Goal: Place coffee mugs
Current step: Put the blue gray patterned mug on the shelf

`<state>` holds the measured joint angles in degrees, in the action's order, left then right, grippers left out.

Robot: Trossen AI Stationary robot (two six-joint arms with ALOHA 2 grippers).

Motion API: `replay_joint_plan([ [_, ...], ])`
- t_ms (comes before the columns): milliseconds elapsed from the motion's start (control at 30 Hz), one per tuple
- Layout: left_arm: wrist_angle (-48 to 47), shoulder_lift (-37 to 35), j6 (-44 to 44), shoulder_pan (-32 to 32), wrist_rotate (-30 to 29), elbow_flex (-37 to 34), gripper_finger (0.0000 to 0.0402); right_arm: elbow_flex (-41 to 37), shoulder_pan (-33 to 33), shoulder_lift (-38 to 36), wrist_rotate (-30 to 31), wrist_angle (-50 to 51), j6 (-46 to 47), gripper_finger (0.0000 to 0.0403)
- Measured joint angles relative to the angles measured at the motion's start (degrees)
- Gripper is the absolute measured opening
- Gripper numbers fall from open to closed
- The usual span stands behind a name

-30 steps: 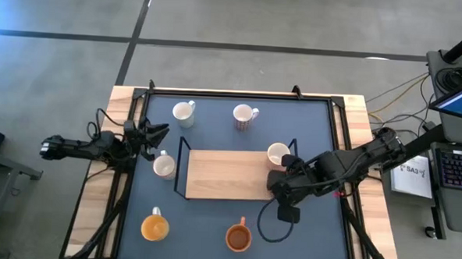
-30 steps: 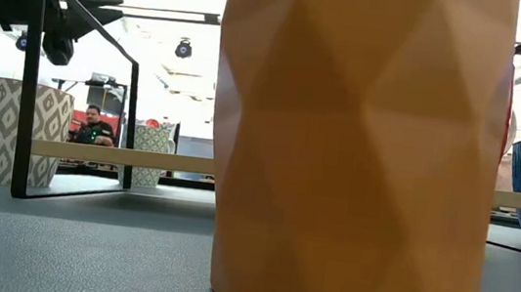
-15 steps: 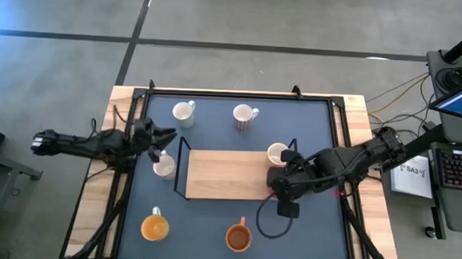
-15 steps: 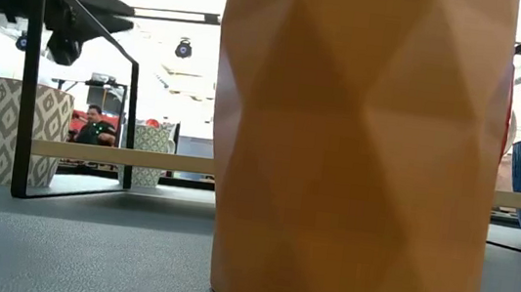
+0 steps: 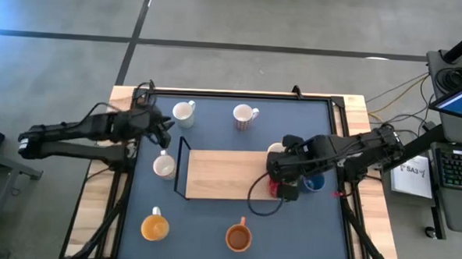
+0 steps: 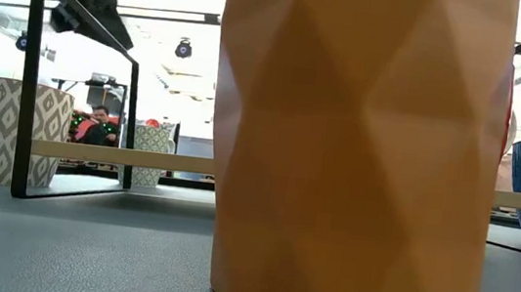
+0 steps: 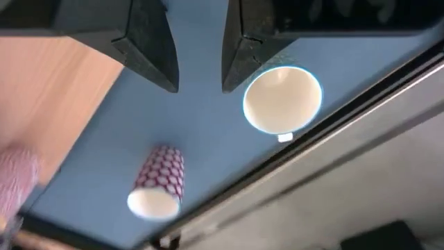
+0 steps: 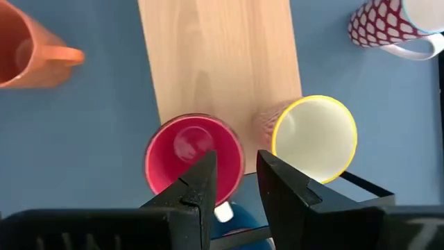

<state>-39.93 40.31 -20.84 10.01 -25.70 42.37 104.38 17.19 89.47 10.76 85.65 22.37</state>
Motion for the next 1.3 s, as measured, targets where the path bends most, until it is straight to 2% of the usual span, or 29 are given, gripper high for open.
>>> replay_joint_plan([
  [200,-2.0,11.4,12.3,10.5,11.3,4.7,0.0093,-0.1,-1.6,0.0,0.0,0.5,-1.6,0.0106],
  [333,-2.0,17.2,21.2,15.0,17.3,5.8,0.0093,-0.2,-1.8,0.0,0.0,2.0,-2.3,0.0113],
  [567,-2.1,23.9,31.3,17.8,16.9,7.5,0.0093,-0.5,-1.9,0.0,-0.1,3.0,-3.1,0.0116],
  [900,-3.8,32.5,33.2,20.1,19.4,11.0,0.0093,-0.6,-2.0,0.0,-0.1,3.9,-5.6,0.0116],
  [1133,-4.2,33.8,35.6,22.4,19.3,12.3,0.0093,-0.6,-2.0,0.0,-0.1,3.9,-5.5,0.0120],
  [1300,-8.8,33.7,38.3,24.9,19.2,11.8,0.0093,-0.6,-2.0,0.0,-0.1,4.0,-5.5,0.0120],
])
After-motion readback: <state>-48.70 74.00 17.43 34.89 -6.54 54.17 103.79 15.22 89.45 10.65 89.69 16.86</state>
